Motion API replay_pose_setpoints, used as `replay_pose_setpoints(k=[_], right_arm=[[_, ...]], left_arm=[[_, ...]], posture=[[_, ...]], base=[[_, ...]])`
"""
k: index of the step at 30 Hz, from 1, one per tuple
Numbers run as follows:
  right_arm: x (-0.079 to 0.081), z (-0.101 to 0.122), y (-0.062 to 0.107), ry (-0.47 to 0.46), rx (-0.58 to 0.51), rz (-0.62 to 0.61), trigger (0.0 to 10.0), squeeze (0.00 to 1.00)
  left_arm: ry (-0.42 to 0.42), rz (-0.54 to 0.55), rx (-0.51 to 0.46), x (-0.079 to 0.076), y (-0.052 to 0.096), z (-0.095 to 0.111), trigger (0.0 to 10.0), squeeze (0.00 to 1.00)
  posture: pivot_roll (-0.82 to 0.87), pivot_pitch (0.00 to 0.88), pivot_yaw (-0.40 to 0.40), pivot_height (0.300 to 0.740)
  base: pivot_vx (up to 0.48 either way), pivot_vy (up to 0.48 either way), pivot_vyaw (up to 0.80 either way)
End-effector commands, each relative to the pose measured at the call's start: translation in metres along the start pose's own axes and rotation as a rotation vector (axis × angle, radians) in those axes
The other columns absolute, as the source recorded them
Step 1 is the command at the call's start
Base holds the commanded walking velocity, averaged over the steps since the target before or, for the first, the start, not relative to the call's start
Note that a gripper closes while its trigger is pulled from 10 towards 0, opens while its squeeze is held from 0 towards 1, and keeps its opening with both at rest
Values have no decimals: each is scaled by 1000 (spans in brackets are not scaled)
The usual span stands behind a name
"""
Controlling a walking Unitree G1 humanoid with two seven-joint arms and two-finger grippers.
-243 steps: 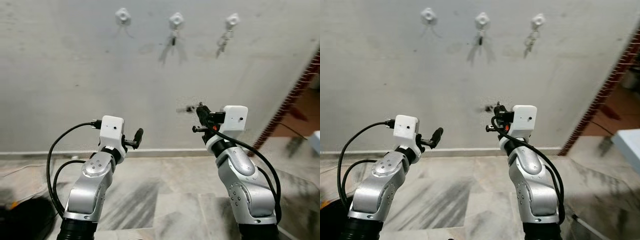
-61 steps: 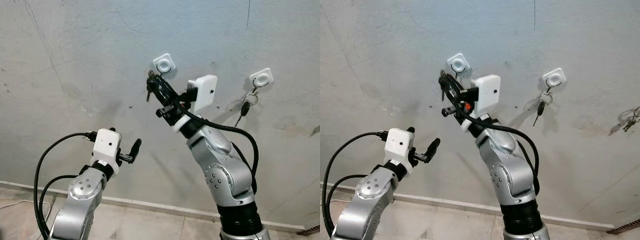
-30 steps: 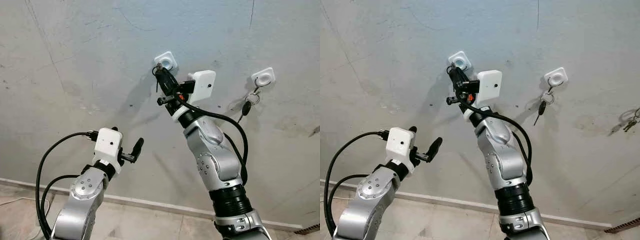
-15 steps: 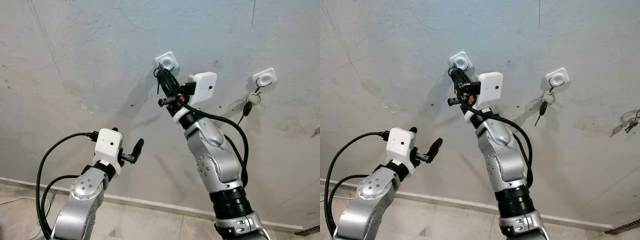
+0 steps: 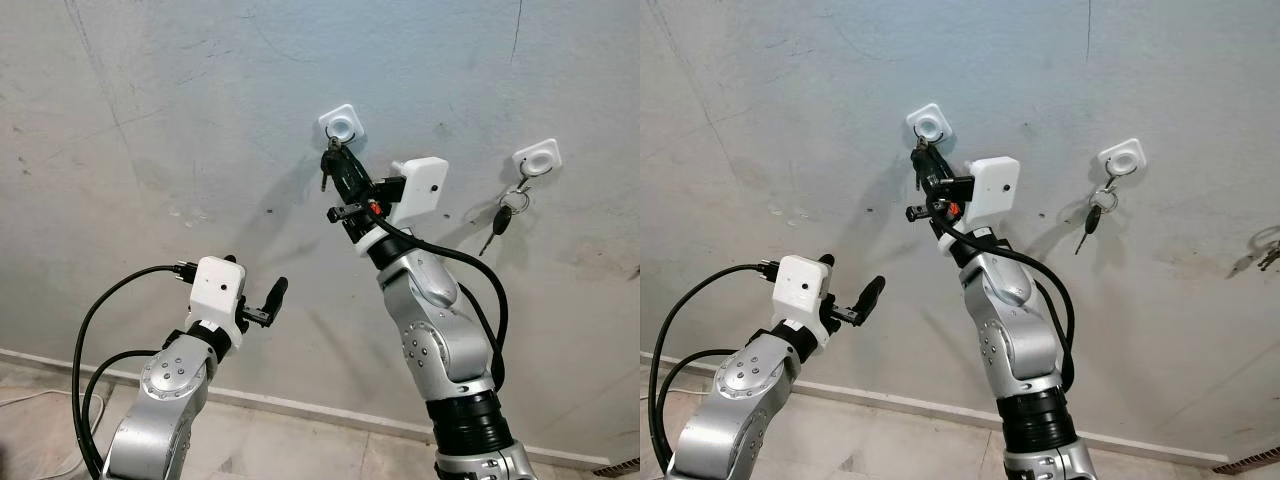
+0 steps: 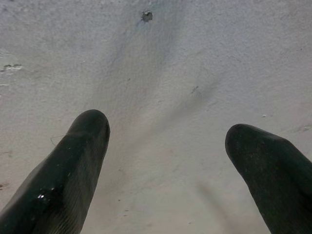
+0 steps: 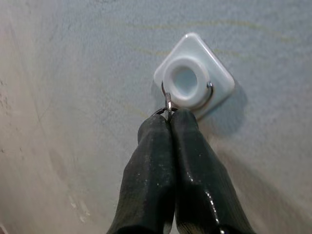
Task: Hang keys on a hook
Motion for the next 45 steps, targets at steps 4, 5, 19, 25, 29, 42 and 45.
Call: replay_pose_setpoints(k=[4,5,19,25,29,42,45], right_arm=[[-18,-23,19,-11,123,-89,10000,0],[-18,-24,21,-12,128,-90,10000,0],[-15,-28,28,-21,164,-82,10000,0],[-9,-16,21,-30,125,-55,10000,0],[-2,-5,14,-27,88,-16,10000,0],[16,11,-9,-53,26,27,10000,0],[21,16,-13,-64,8,51,10000,0]], left_arm=[[4,-14,-6,-2,-1,3,10000,0],[4,-14,-6,-2,-1,3,10000,0],[2,-15,-7,-2,-2,4,10000,0],[5,-12,-15,-2,-3,6,10000,0],[6,-14,-16,-3,-4,6,10000,0],[11,-7,-20,-3,-4,7,10000,0],[13,-2,-21,-3,-3,7,10000,0]], posture=[[206,48,-59,740],[206,48,-59,740],[204,48,-54,740],[209,48,-57,740],[206,48,-57,740],[214,50,-68,740],[212,50,-70,740]], base=[[0,0,0],[0,0,0],[0,0,0],[0,0,0],[0,0,0],[0,0,0],[0,0,0]])
Point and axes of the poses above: a point about 5 cm out from each wrist's last joint towards the gripper, its own y axis pointing back from the gripper into the wrist, its own z axis along the axis of the wrist's last joint, x = y × z, the point moved 1 cm from there along -y, pointing out of the wrist towards the gripper, and after that the axes turned 9 degrees about y, right-handed, at the moved point
